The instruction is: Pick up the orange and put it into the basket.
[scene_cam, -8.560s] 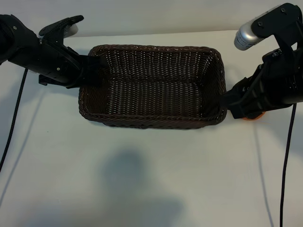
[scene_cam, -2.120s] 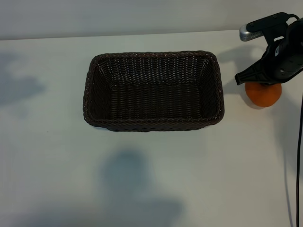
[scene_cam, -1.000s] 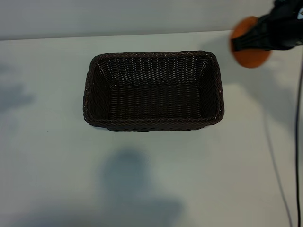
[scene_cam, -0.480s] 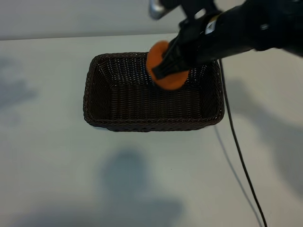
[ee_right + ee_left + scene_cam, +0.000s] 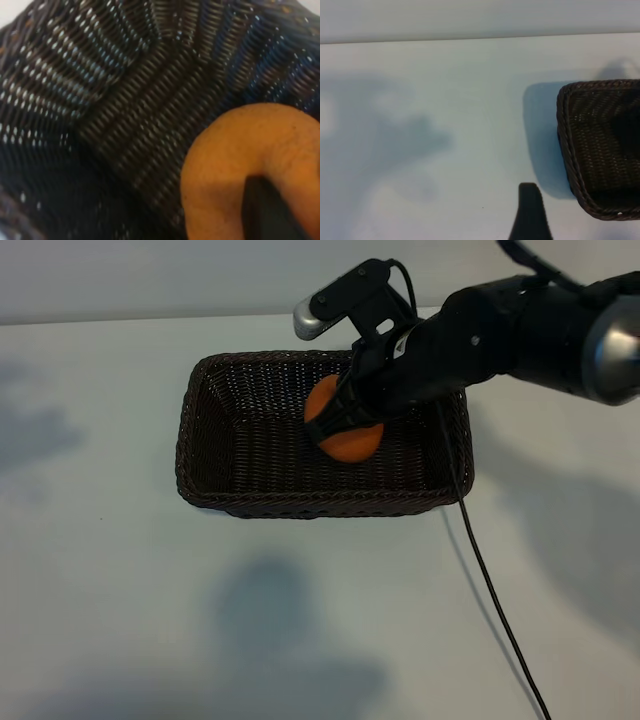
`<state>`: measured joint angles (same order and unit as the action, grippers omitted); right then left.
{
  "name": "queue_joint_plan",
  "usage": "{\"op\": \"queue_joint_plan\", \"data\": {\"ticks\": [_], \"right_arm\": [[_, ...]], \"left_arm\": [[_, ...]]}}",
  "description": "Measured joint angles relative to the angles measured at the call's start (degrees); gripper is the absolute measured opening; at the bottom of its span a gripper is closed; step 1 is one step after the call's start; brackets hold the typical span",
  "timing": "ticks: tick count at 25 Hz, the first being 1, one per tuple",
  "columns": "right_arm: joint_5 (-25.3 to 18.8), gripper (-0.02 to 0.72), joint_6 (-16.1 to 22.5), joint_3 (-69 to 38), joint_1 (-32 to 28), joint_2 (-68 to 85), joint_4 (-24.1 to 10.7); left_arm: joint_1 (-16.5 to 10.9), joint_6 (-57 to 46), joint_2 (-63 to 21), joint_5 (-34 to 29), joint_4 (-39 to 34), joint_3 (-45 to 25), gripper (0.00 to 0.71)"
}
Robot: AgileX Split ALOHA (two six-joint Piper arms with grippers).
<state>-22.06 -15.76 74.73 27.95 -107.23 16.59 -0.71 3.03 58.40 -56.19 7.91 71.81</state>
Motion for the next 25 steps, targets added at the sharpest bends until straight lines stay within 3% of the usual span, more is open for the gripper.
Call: {"op": "queue_joint_plan", "data": {"ticks": [3, 8, 10, 16, 21, 25], "right_arm": [[1.8, 0.212, 0.0, 0.0, 0.0, -0.7, 1.6], [1.9, 0.62, 0.0, 1.4, 0.0, -0.8, 2.4], [0.7, 0.683, 0.2, 3.0, 0.0, -0.8, 2.3], [-4.8, 0.698, 5.9, 8.1, -1.6, 0.7, -1.9], [-10.4, 0.69, 12.4, 10.0, -8.3, 5.7, -9.9], [-13.4, 0.688, 13.9, 10.0, -14.4, 10.1, -12.0]], "left_arm": [[0.0, 0.0, 0.0, 0.0, 0.0, 0.0, 0.55], [0.0, 0.0, 0.0, 0.0, 0.0, 0.0, 0.55], [0.0, 0.0, 0.0, 0.0, 0.0, 0.0, 0.55], [0.0, 0.0, 0.0, 0.1, -0.3, 0.0, 0.55], [0.0, 0.0, 0.0, 0.1, -1.0, 0.0, 0.55], [0.0, 0.0, 0.0, 0.2, -1.0, 0.0, 0.55]]}}
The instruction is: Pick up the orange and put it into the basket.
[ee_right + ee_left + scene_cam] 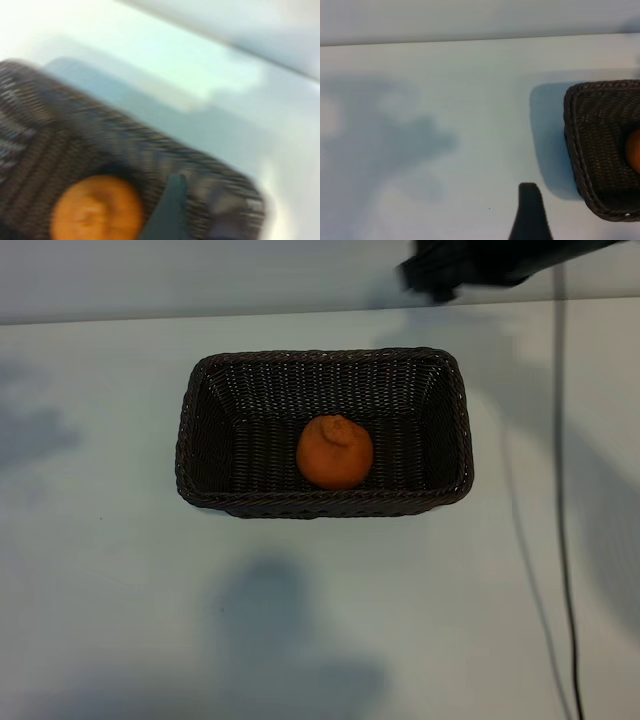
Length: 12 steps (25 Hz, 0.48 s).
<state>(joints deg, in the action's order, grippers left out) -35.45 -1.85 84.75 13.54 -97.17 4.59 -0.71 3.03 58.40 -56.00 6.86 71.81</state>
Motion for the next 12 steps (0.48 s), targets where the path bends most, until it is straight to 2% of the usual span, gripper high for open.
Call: {"op": "queue_joint_plan", "data": {"ticks": [7, 12], "right_arm": [[-7.2, 0.672, -0.3, 0.0, -11.6, 5.9, -0.6], [-9.3, 0.666, -0.4, 0.0, -16.2, 10.4, -0.6]], "left_arm": [[0.0, 0.6, 0.0, 2.2, 0.0, 0.0, 0.543], [0.0, 2.4, 0.0, 2.6, 0.0, 0.0, 0.532]]}}
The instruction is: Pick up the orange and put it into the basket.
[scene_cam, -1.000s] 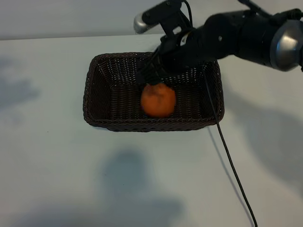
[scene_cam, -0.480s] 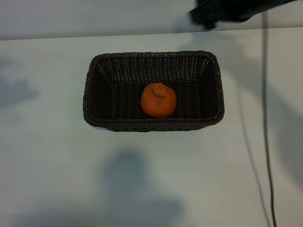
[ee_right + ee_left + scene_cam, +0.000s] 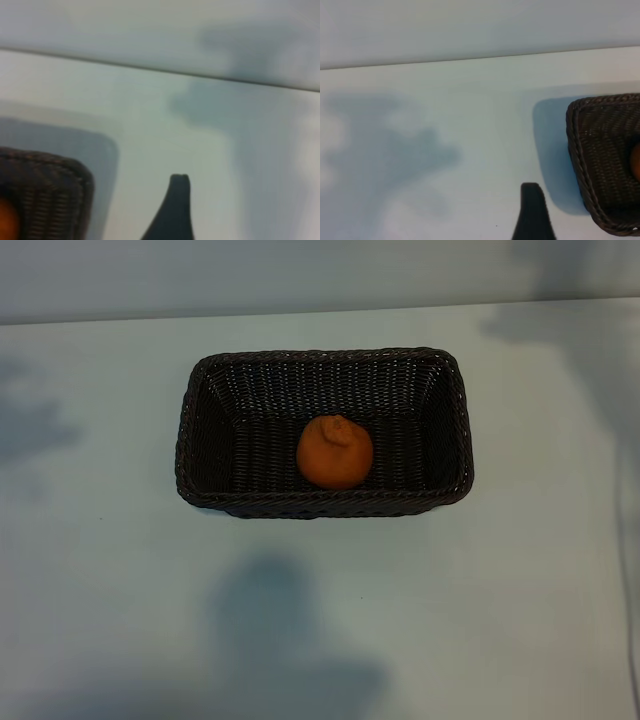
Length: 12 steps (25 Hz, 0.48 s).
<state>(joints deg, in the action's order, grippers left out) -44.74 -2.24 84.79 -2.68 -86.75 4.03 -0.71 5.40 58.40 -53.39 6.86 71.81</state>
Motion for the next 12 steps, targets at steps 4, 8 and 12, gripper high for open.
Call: {"op": "queue_joint_plan", "data": {"ticks": [4, 8, 12], "right_arm": [[-2.6, 0.661, -0.2, 0.0, -1.1, 5.0, -0.1], [-3.8, 0.655, -0.4, 0.0, -1.1, 10.8, -0.4], [-6.6, 0.647, -0.4, 0.0, -1.1, 16.9, -0.9]], "left_arm": [[0.0, 1.0, -0.1, -0.4, 0.0, 0.0, 0.531], [0.0, 1.8, -1.9, -0.4, 0.0, 0.0, 0.531], [0.0, 2.1, -5.8, -1.1, 0.0, 0.0, 0.529]]}}
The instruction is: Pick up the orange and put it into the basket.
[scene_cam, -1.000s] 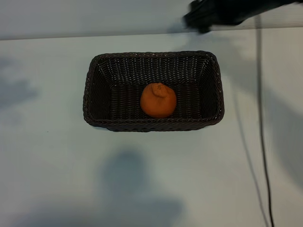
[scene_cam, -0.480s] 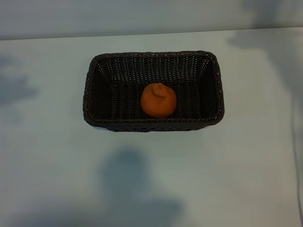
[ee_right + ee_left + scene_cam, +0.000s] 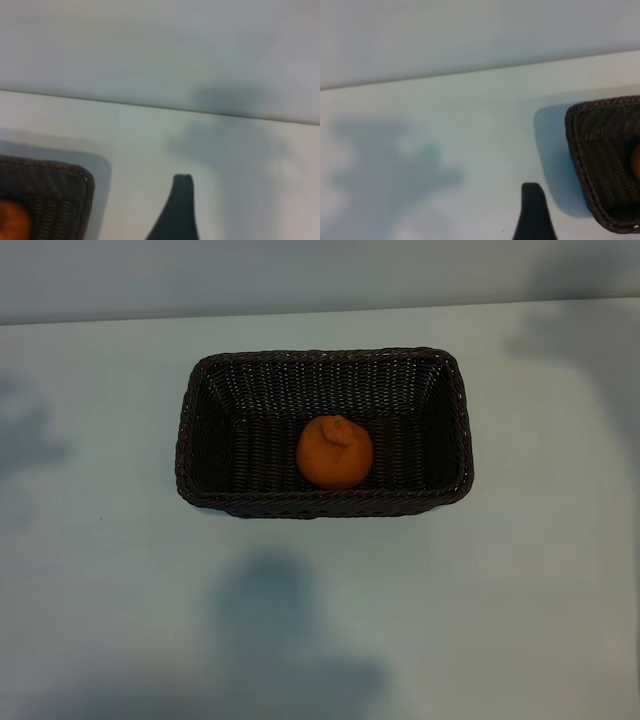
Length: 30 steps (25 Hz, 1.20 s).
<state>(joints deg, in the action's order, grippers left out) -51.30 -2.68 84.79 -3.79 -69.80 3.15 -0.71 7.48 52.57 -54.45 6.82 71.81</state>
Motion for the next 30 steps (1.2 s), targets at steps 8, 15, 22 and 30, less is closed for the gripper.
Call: {"op": "queue_joint_plan", "data": {"ticks": [8, 15, 22, 30], "right_arm": [[-2.9, 0.635, -0.1, 0.0, 0.0, 13.0, -0.4], [-6.2, 0.621, -0.1, -0.8, 0.0, 23.8, -1.1], [-9.4, 0.617, -0.1, -7.0, 0.0, 33.3, -1.5], [-11.7, 0.603, -0.1, -11.8, 1.7, 41.9, -2.4]], "left_arm": [[0.0, 0.1, -9.8, -2.4, -0.8, 0.0, 0.529], [0.0, -1.9, -19.1, -6.0, -2.3, 0.0, 0.529], [0.0, -4.4, -27.2, -9.5, -3.1, 0.1, 0.529], [1.5, -5.7, -31.7, -12.7, -3.6, -0.7, 0.529]]}}
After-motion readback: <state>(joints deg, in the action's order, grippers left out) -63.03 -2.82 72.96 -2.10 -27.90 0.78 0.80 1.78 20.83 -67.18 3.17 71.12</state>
